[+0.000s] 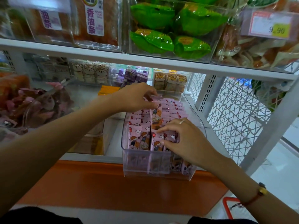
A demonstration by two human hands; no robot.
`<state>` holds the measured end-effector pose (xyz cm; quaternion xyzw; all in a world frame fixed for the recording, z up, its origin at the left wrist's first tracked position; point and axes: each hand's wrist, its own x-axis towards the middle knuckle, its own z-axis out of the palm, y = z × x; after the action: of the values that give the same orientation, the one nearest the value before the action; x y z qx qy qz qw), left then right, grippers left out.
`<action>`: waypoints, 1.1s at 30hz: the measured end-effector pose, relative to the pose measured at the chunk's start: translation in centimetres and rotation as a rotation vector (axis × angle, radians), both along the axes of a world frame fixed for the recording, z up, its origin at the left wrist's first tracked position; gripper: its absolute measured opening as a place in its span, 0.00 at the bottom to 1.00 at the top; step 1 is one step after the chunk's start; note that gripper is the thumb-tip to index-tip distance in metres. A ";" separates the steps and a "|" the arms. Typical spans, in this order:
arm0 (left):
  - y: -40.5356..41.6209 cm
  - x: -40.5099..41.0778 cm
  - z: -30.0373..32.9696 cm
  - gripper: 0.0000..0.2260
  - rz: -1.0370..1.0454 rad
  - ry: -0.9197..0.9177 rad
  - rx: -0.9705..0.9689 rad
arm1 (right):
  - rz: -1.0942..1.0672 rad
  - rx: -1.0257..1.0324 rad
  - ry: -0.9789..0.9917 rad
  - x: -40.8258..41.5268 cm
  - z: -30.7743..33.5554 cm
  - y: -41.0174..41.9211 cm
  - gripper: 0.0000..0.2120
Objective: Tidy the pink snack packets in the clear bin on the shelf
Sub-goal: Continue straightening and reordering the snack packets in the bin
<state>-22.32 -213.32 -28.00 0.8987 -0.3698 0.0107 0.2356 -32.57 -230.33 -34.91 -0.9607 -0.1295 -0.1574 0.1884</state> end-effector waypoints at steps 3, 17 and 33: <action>-0.2 0.1 0.3 0.16 -0.020 -0.007 0.047 | -0.003 -0.006 -0.002 0.0 0.0 0.0 0.10; -1.3 0.1 -3.6 0.13 -0.116 -0.079 0.341 | -0.046 -0.143 -0.087 -0.5 0.4 -0.5 0.13; 0.9 -4.0 -5.6 0.13 -0.070 -0.298 0.094 | -0.065 -0.208 -0.108 -0.6 0.2 0.1 0.14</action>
<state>-26.28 -212.39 -33.62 0.8837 -0.4319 0.1183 0.1363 -33.15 -230.26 -34.73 -0.9688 -0.1241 -0.2007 0.0753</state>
